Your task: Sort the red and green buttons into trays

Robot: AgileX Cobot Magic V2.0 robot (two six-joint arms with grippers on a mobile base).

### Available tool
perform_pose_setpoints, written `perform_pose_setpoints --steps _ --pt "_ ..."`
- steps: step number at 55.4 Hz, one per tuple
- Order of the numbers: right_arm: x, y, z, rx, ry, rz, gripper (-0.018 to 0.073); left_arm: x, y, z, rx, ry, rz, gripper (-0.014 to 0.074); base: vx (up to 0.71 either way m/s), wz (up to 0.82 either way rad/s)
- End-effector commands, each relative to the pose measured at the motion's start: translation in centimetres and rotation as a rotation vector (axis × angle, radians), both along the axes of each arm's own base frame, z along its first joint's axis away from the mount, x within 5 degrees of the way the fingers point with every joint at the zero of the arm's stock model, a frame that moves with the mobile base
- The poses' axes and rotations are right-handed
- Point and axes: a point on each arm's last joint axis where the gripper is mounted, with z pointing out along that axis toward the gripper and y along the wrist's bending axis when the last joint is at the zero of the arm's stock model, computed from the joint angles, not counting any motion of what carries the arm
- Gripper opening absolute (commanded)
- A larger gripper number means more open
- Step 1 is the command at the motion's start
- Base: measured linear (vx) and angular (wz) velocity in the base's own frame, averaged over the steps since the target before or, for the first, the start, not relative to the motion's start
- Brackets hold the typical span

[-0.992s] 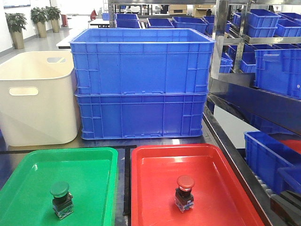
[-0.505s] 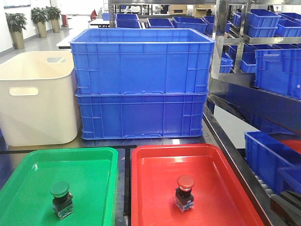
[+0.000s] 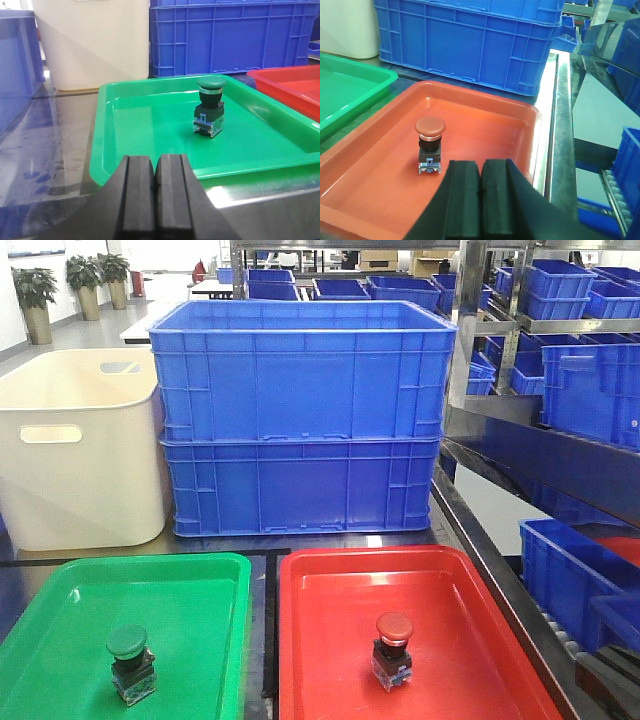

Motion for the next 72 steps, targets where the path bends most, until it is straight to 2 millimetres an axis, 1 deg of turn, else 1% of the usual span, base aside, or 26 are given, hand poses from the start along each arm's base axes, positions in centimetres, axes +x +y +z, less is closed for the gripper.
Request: perform_pose_setpoints --steps 1,27,31,34,36,41,45,51,57,61,65,68,72 --pt "0.0 0.3 1.7 0.026 -0.097 0.032 -0.0012 -0.2 0.0 1.7 -0.018 -0.108 -0.004 -0.0005 0.00 0.00" --pt "0.0 0.3 1.6 0.015 -0.100 0.033 -0.0012 -0.2 0.0 1.7 -0.018 -0.108 -0.004 -0.0004 0.00 0.00" --pt "0.0 0.3 1.6 0.045 -0.089 0.029 -0.0012 -0.2 0.0 1.7 -0.018 -0.108 -0.004 -0.0004 0.00 0.00" --pt "-0.1 0.3 1.3 0.068 -0.077 0.029 -0.0012 -0.2 0.0 1.7 -0.018 -0.108 -0.004 -0.0004 0.00 0.00" --pt "-0.5 0.2 0.7 0.081 -0.070 0.029 -0.0012 -0.2 0.0 1.7 -0.018 -0.108 -0.004 -0.0004 0.00 0.00" --pt "-1.5 -0.1 -1.4 0.077 -0.060 0.038 -0.0012 -0.2 0.0 1.7 -0.018 -0.108 -0.004 -0.0004 0.00 0.00" --pt "-2.6 -0.7 -3.7 0.086 -0.081 0.025 -0.0012 -0.2 0.0 1.7 -0.018 -0.108 -0.004 -0.0004 0.00 0.00" --pt "-4.3 -2.6 -6.6 0.217 -0.141 -0.105 -0.0012 -0.2 0.0 1.7 -0.018 -0.108 -0.004 -0.0004 0.00 0.00" --pt "-6.0 -3.9 -9.1 0.243 -0.219 -0.220 -0.0012 -0.2 0.0 1.7 -0.018 -0.108 -0.004 -0.0004 0.00 0.00" --pt "-7.2 -4.4 -10.1 0.244 -0.290 -0.267 -0.0012 -0.2 0.0 1.7 -0.018 -0.108 -0.004 -0.0004 0.00 0.00" --pt "-8.0 -4.6 -10.2 0.226 -0.307 -0.298 -0.0012 -0.2 0.0 1.7 -0.018 -0.108 -0.004 -0.0004 0.00 0.00" --pt "-8.4 -4.7 -10.1 0.228 -0.331 -0.297 -0.0012 -0.2 0.0 1.7 -0.018 -0.108 -0.004 -0.0004 0.00 0.00" --pt "-8.4 -4.6 -10.1 0.230 -0.330 -0.295 -0.0012 -0.2 0.0 1.7 -0.018 -0.109 -0.004 -0.0004 0.00 0.00"
